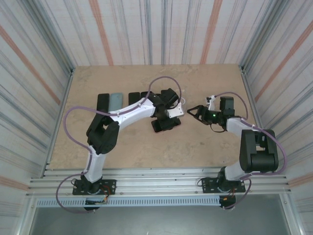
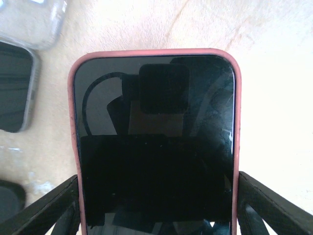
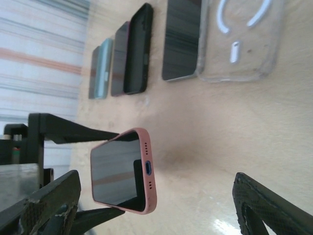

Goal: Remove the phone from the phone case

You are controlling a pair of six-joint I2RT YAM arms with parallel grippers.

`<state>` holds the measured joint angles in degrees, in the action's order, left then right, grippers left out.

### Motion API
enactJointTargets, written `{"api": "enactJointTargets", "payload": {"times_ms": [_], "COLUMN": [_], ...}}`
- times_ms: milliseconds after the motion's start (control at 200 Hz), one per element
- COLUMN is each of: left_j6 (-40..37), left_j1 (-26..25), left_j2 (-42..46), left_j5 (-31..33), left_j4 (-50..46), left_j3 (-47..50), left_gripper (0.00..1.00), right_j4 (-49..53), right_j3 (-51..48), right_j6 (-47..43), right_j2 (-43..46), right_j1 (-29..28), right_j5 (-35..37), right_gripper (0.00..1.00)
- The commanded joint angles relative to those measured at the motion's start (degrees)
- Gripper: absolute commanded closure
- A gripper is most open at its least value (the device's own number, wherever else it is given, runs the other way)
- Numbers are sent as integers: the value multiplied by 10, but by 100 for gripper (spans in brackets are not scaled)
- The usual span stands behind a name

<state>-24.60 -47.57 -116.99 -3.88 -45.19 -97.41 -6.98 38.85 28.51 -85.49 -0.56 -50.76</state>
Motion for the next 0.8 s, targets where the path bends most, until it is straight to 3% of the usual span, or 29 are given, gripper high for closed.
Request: {"api": "enactJointTargets", "payload": {"times_ms": [0,230,381,792], "left_j6": [-37,-72,-96,-150], "left_j1": [5,11,13,12], "left_j2": [51,81,99,119], "left_j5": [-30,-58,-67,-56], "left_j4": [-14,10,26,54], "left_j3": [-23,-16,-6,20], "left_gripper": [47,47,47,48], "right_j4": [-62,-138,-208,-288], "right_j3": [-7,-1,-6,-21], "right_j6": [44,103,159,237], "right_j2": [-13,-43,-62,-64], "right_j1": [-23,-77,-94,-126], "right_j5": [-48,-61,-76,-98], "right_gripper": [20,26,46,81]}}
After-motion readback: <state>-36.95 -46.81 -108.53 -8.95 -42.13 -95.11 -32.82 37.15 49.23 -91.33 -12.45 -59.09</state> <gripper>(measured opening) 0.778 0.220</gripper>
